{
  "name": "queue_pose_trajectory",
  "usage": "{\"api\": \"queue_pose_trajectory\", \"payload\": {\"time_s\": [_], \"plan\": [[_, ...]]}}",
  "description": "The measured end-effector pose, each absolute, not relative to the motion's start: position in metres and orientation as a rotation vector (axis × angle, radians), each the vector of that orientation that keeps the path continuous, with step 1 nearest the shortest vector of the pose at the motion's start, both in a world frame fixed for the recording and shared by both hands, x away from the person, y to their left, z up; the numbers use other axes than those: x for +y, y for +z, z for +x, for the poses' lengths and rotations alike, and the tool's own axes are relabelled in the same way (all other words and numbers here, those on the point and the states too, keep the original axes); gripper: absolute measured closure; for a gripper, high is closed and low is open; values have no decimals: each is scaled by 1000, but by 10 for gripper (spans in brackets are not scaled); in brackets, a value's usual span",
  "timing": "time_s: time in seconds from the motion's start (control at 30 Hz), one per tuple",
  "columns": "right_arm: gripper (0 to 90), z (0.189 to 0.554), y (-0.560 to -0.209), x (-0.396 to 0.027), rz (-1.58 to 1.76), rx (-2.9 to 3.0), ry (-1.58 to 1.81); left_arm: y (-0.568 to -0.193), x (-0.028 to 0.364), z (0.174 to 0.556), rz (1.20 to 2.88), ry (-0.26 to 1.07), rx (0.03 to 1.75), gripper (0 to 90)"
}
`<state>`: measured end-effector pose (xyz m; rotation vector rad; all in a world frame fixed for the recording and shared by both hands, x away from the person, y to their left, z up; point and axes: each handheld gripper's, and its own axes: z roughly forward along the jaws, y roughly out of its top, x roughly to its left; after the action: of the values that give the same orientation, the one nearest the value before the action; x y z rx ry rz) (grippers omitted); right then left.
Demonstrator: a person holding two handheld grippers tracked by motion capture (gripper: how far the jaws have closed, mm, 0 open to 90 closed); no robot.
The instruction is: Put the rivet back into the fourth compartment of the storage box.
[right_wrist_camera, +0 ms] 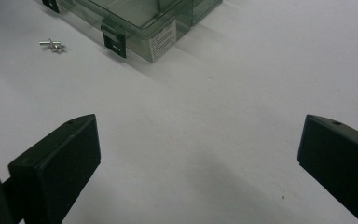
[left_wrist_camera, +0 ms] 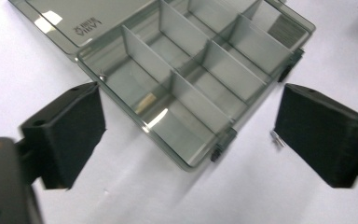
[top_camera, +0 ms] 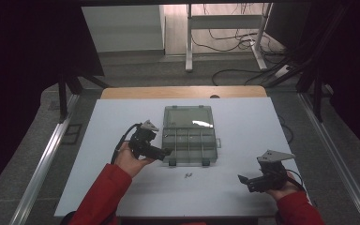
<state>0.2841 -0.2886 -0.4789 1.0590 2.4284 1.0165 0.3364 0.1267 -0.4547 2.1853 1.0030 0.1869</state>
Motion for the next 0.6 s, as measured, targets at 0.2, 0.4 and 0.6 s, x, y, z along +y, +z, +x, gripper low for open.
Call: {"api": "queue_pose_trajectory", "payload": {"time_s": [0.2, 0.4, 0.6], "plan": [[0, 284, -479, -289, 1058, 2429, 1015, -457, 127, 325, 2196, 150, 968, 22], [0, 284, -479, -289, 1058, 2428, 1015, -459, 124, 314, 2202, 135, 932, 5], [0, 284, -479, -288, 1058, 2427, 1016, -466, 121, 304, 2214, 120, 881, 0]]}}
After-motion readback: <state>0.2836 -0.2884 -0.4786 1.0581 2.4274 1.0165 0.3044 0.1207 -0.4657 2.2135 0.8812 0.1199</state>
